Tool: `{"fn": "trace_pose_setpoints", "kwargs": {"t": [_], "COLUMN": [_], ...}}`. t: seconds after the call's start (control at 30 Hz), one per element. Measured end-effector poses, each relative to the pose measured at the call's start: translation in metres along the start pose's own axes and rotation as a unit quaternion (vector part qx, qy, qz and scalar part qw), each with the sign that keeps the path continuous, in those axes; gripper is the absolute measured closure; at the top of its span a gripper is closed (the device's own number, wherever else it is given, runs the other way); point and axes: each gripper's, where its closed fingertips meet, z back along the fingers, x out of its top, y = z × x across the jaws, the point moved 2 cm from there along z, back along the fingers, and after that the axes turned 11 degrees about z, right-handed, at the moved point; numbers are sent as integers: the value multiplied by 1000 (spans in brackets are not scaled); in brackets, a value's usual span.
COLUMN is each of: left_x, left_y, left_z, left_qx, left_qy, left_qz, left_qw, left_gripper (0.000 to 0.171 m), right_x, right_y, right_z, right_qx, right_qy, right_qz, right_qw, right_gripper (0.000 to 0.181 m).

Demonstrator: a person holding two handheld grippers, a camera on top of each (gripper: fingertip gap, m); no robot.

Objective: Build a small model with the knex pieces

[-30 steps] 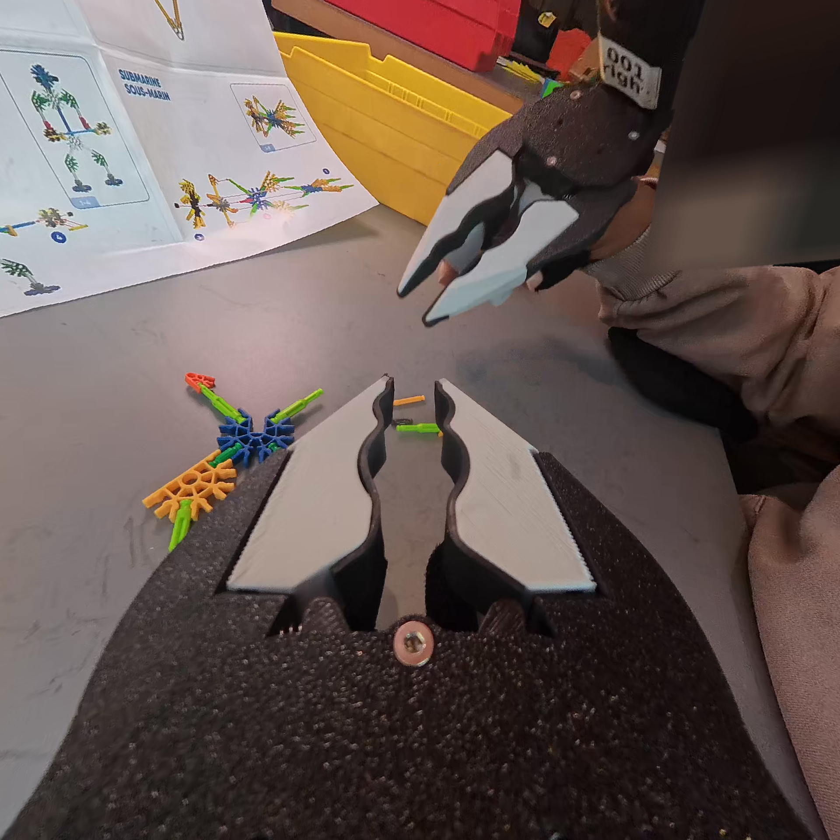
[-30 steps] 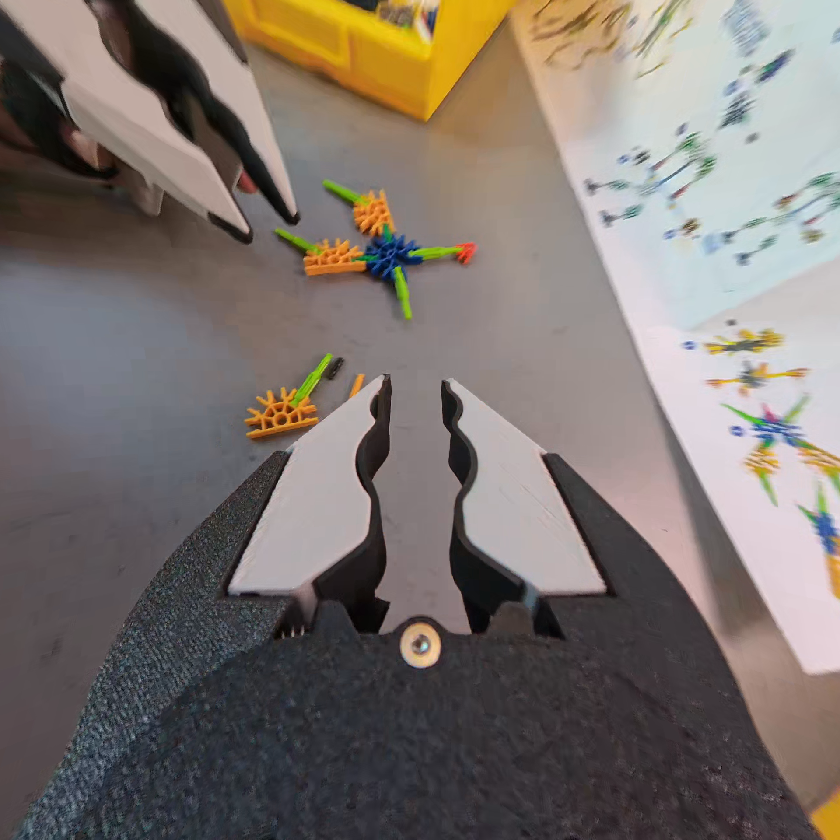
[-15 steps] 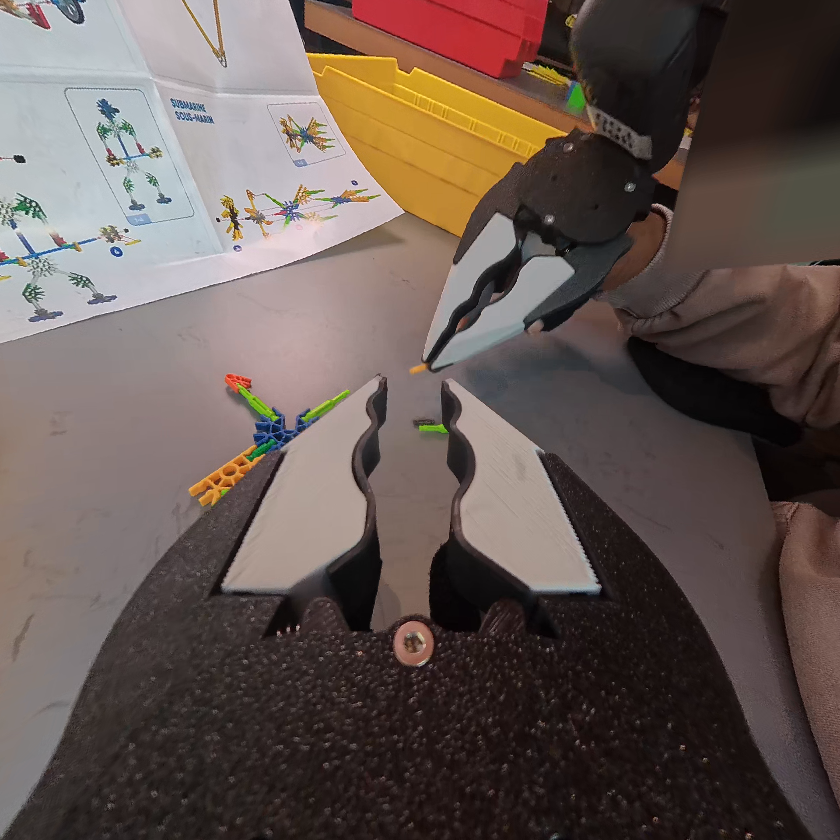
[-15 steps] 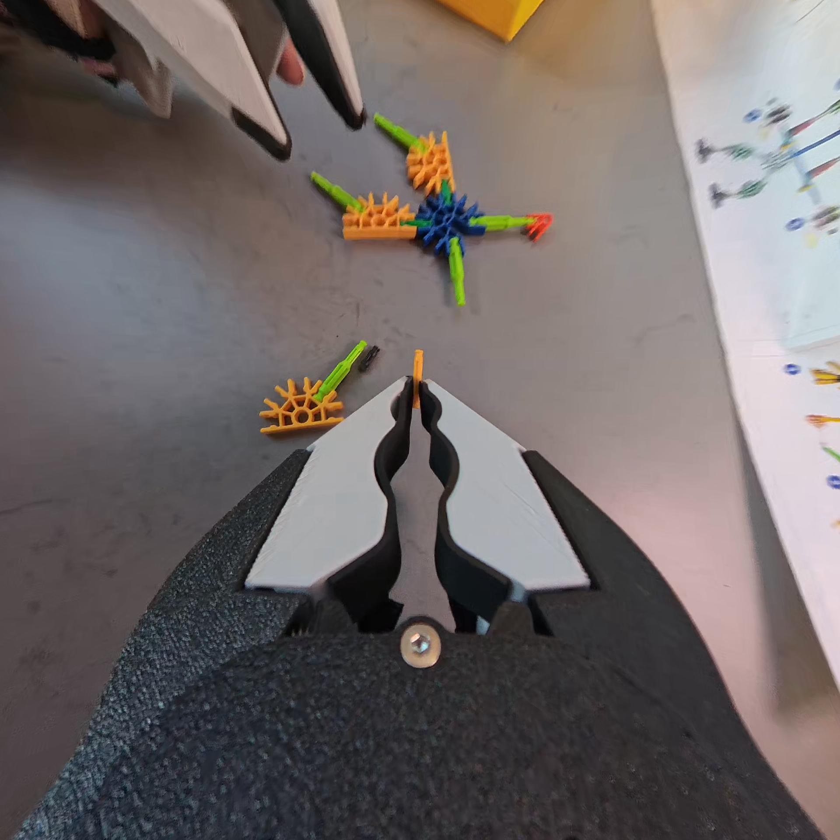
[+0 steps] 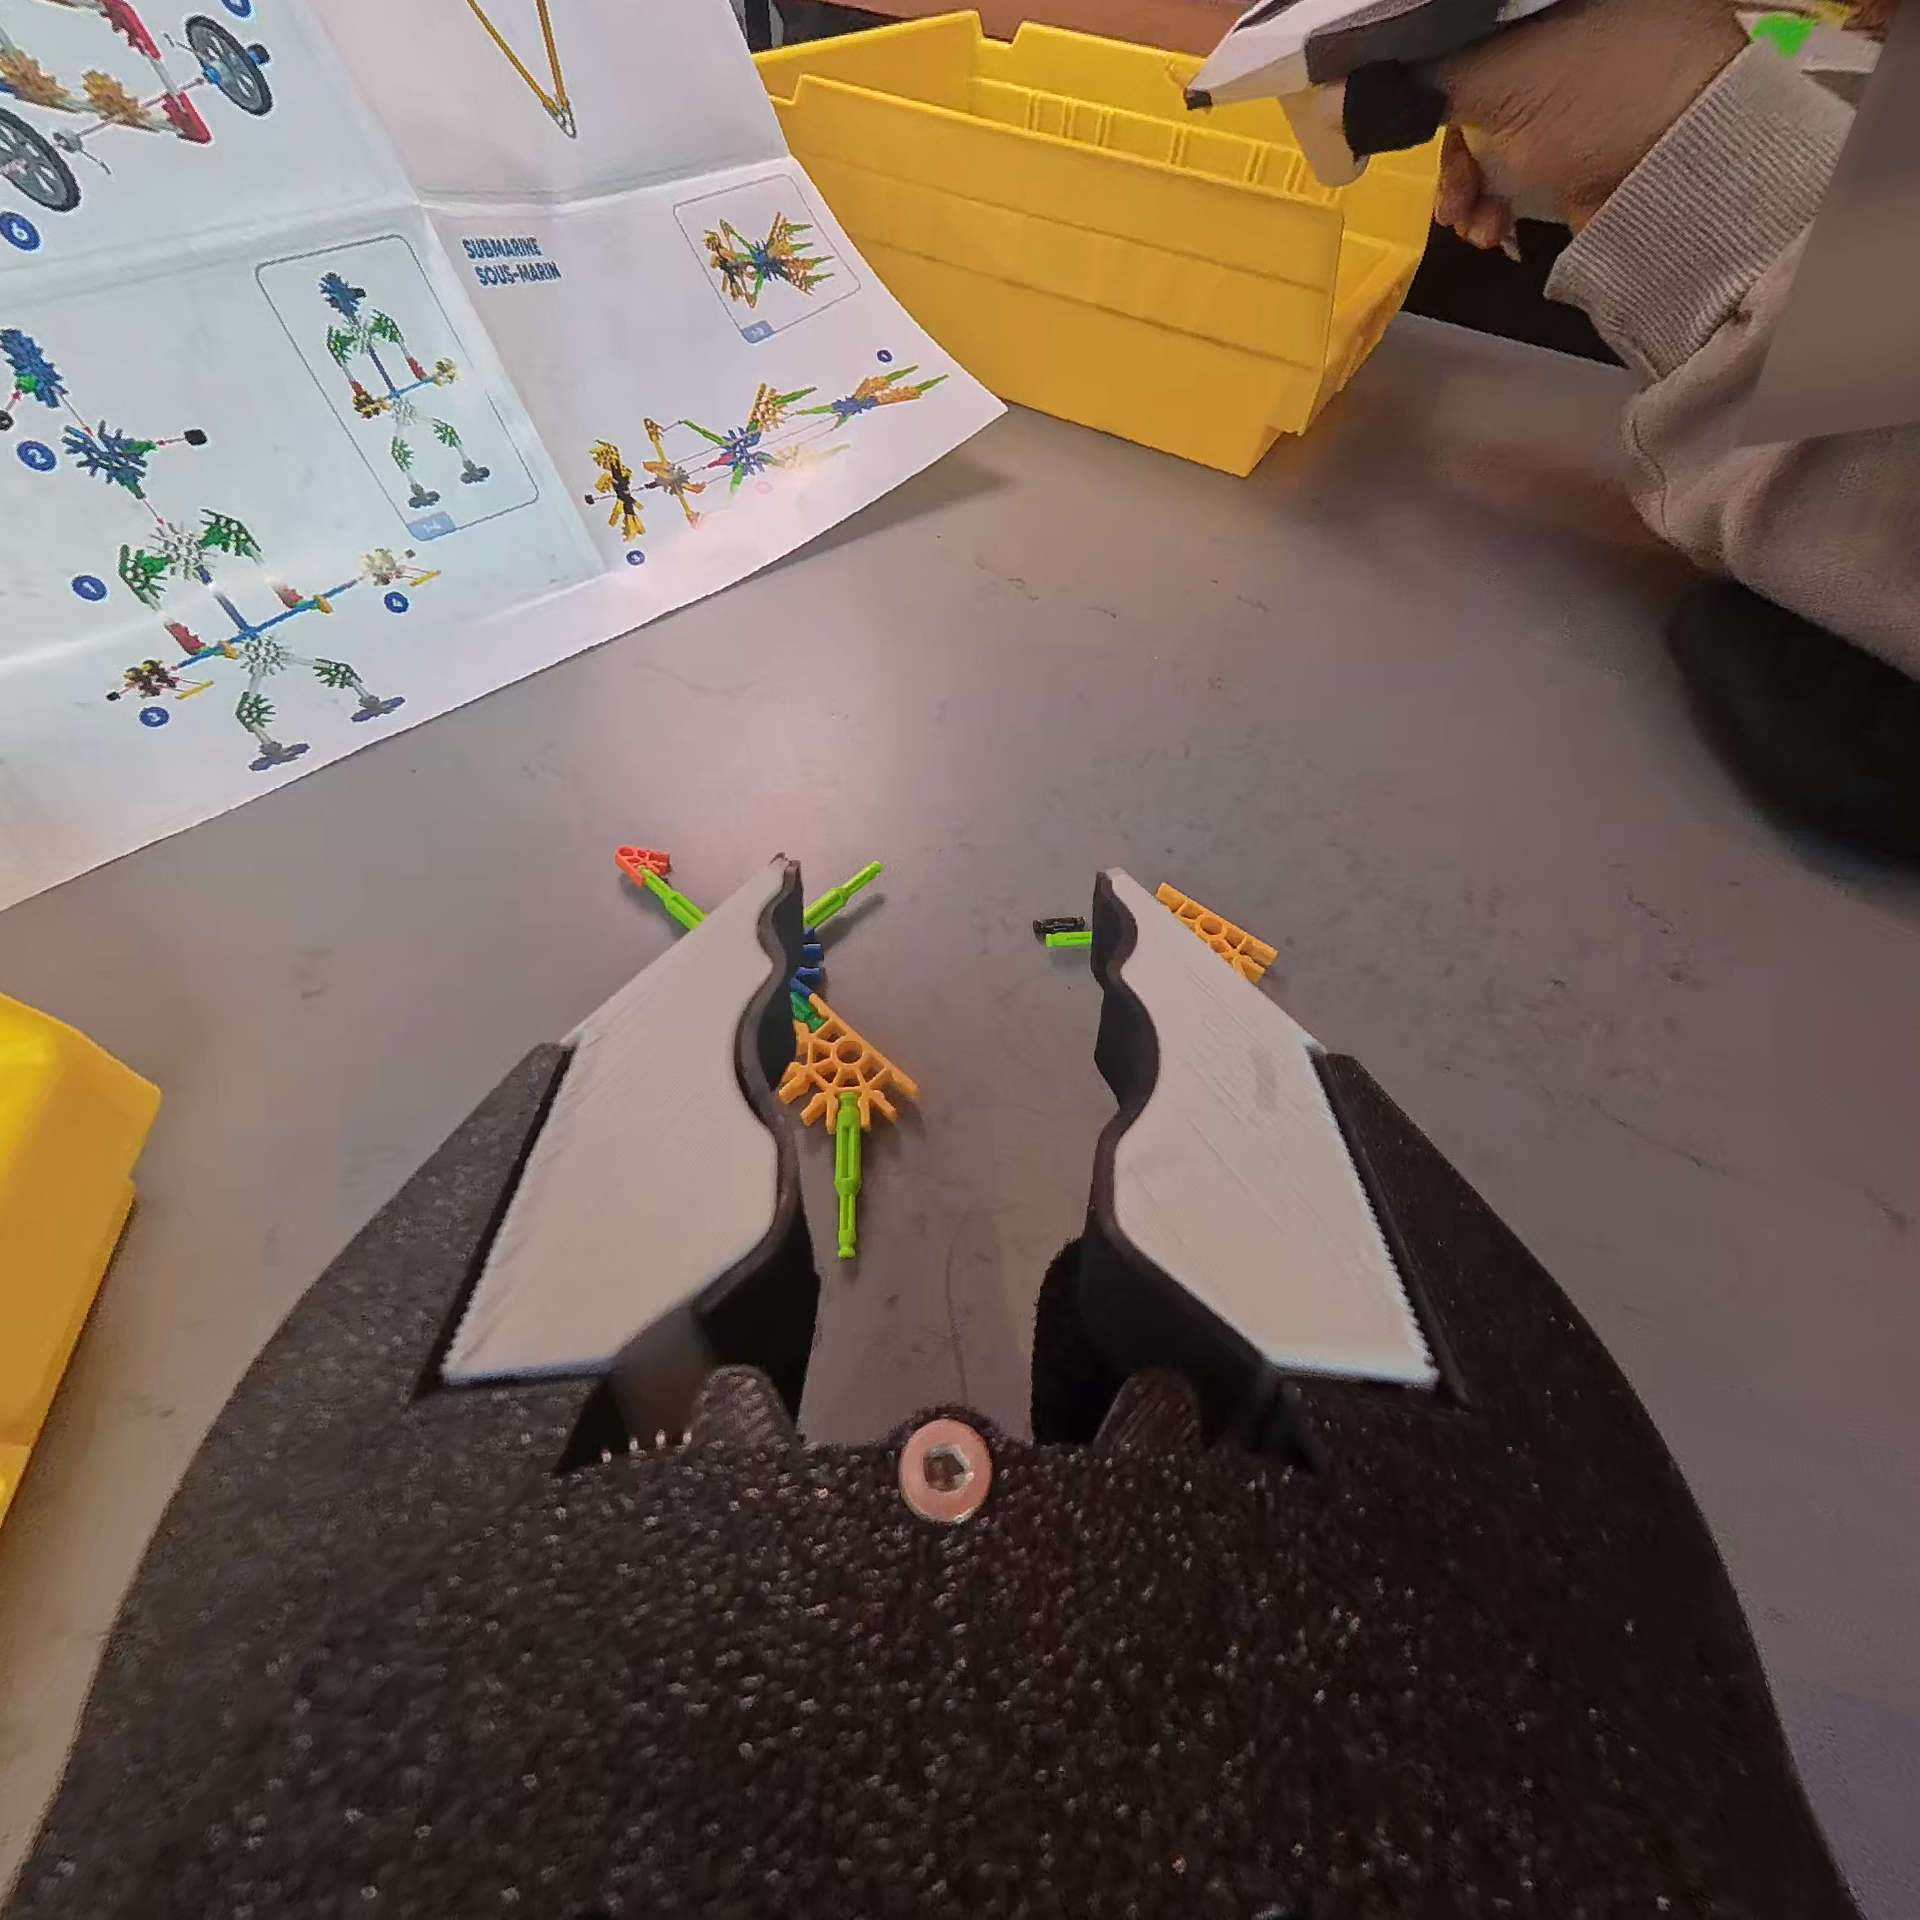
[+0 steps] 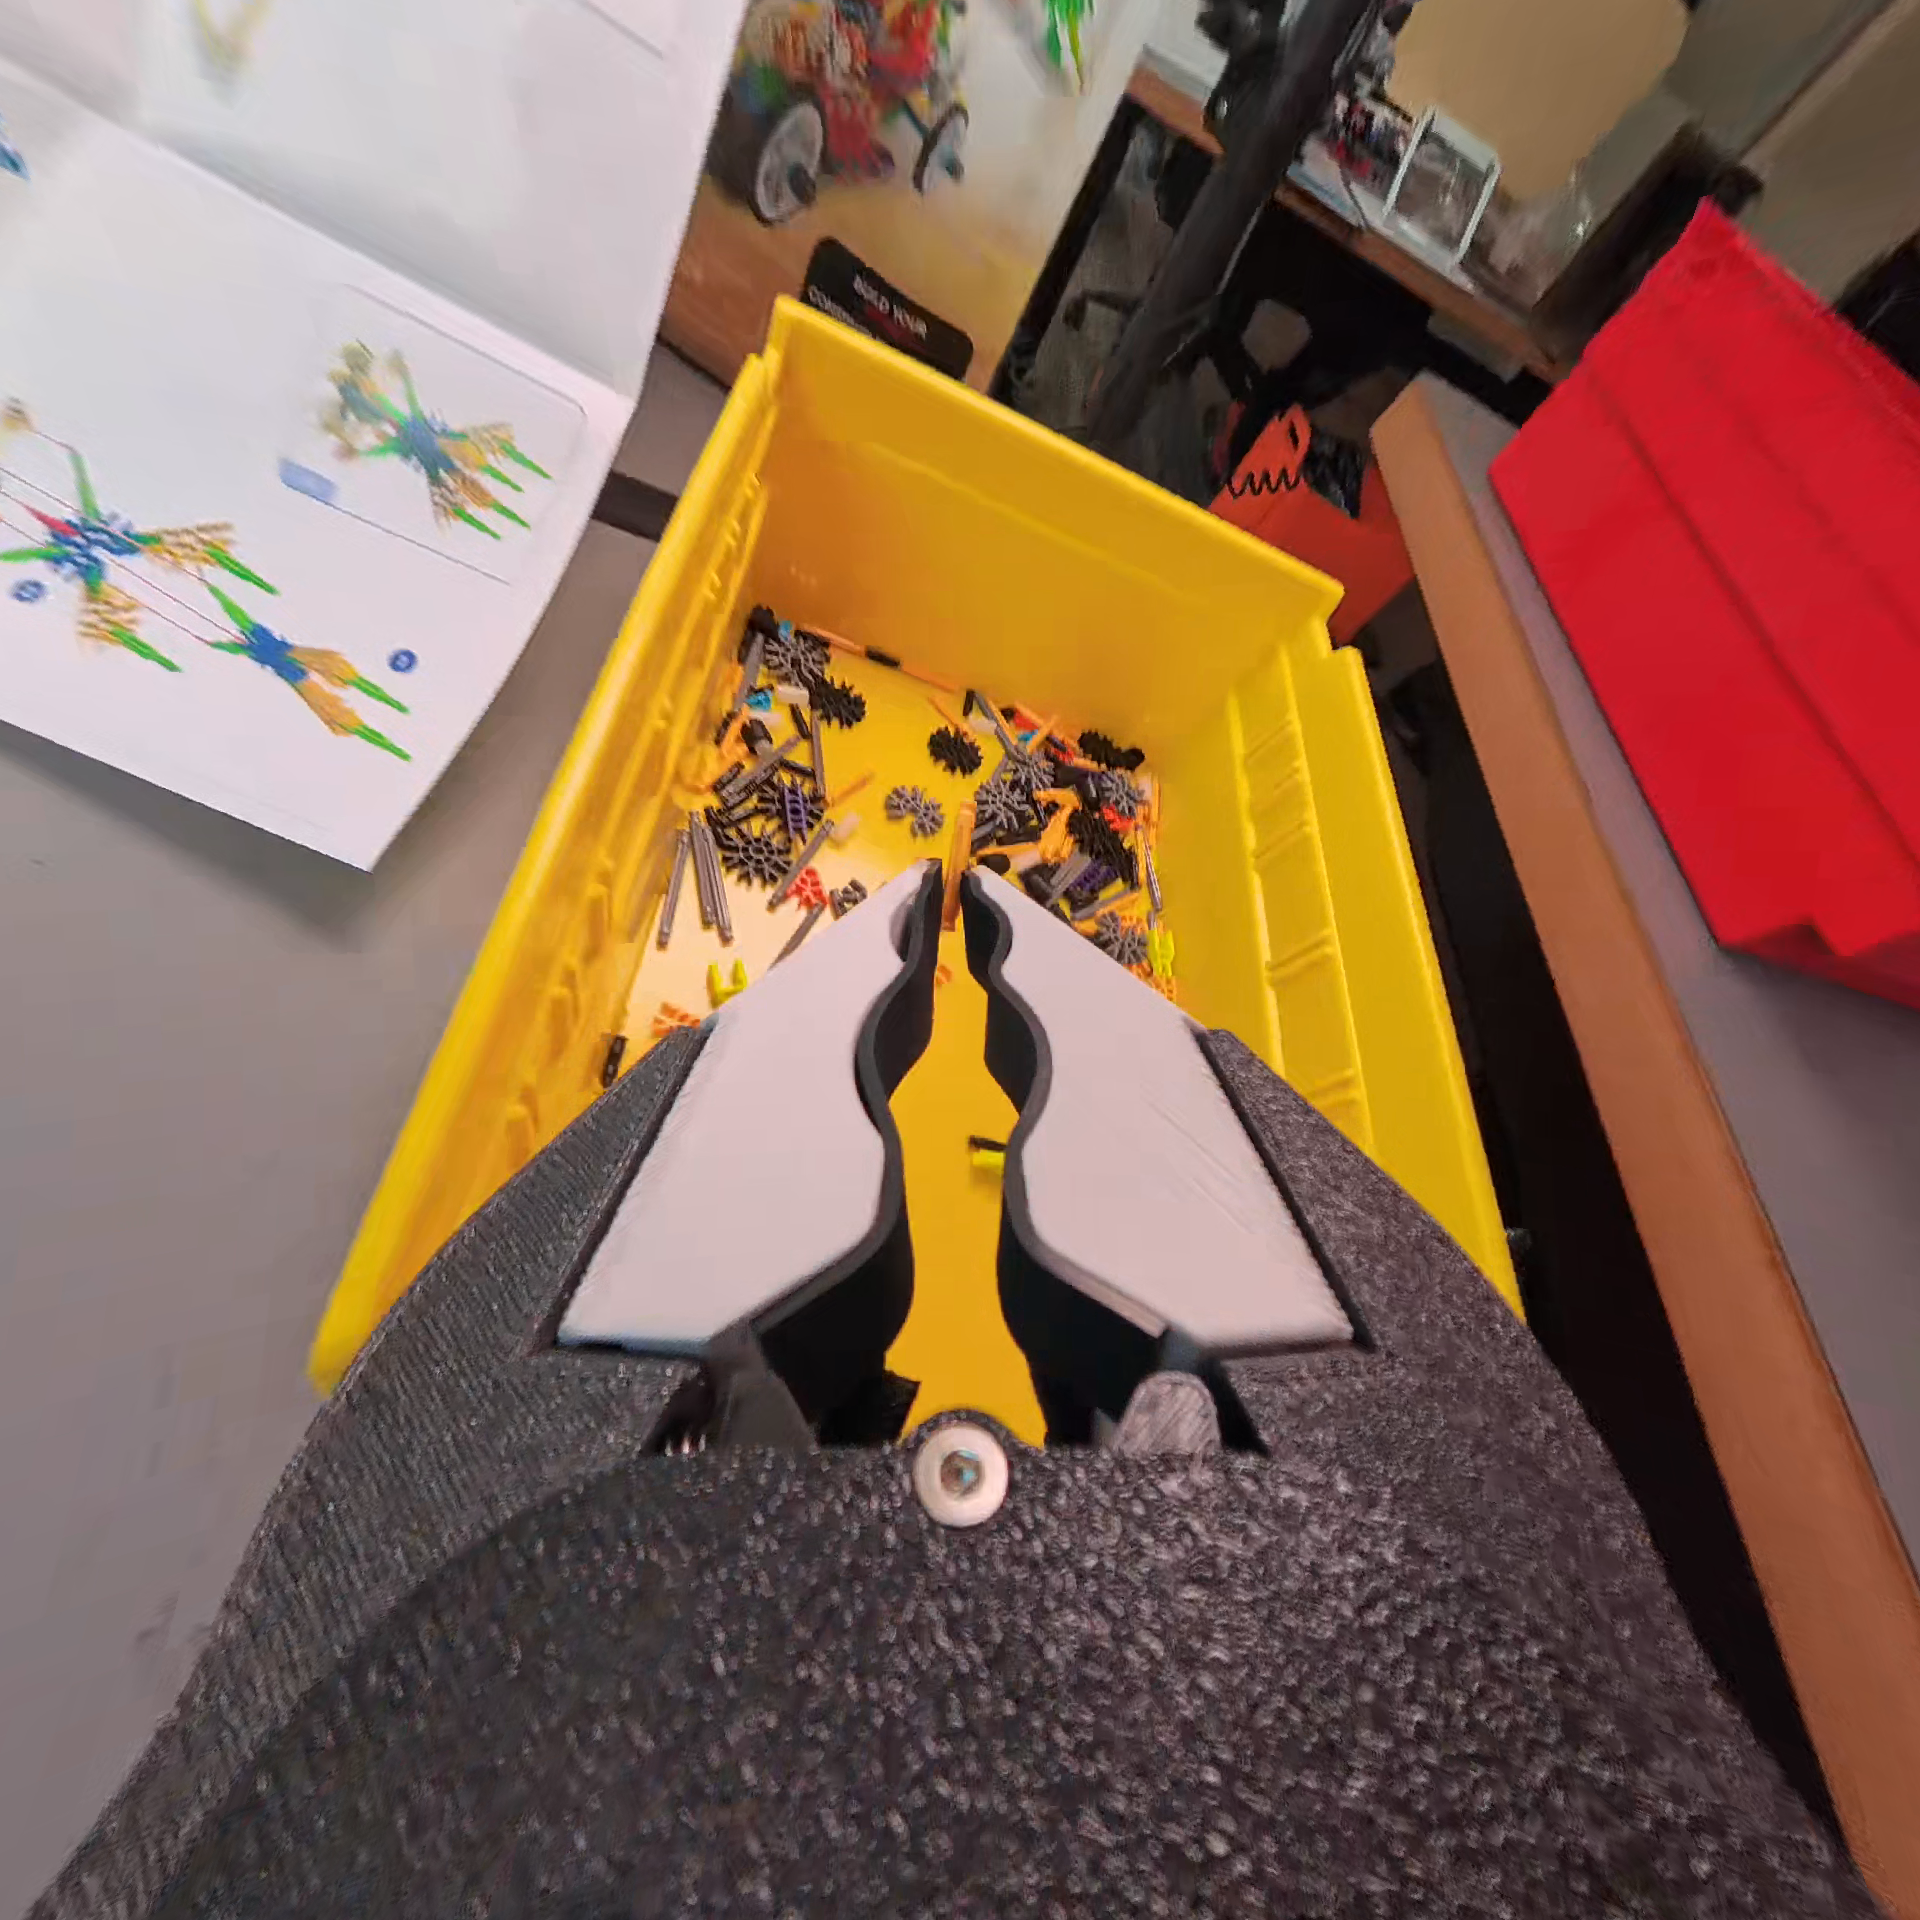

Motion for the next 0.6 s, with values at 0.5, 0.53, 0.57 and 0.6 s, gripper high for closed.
{"fn": "trace_pose_setpoints", "kwargs": {"t": [0.5,0.53,0.57,0.6], "left_x": [-9,-9,-9,-9], "left_y": [5,5,5,5], "left_z": [-5,-5,-5,-5], "left_qx": [5,5,5,6], "left_qy": [21,21,21,21], "left_qz": [7,7,7,7], "left_qw": [1000,1000,1000,1000], "left_gripper": [116,116,117,117], "right_x": [118,110,103,96], "right_y": [188,222,248,270], "right_z": [104,114,121,127], "right_qx": [342,418,462,488], "right_qy": [-223,-200,-184,-173], "right_qz": [136,157,177,199], "right_qw": [903,872,849,832], "right_gripper": [138,128,127,128]}}
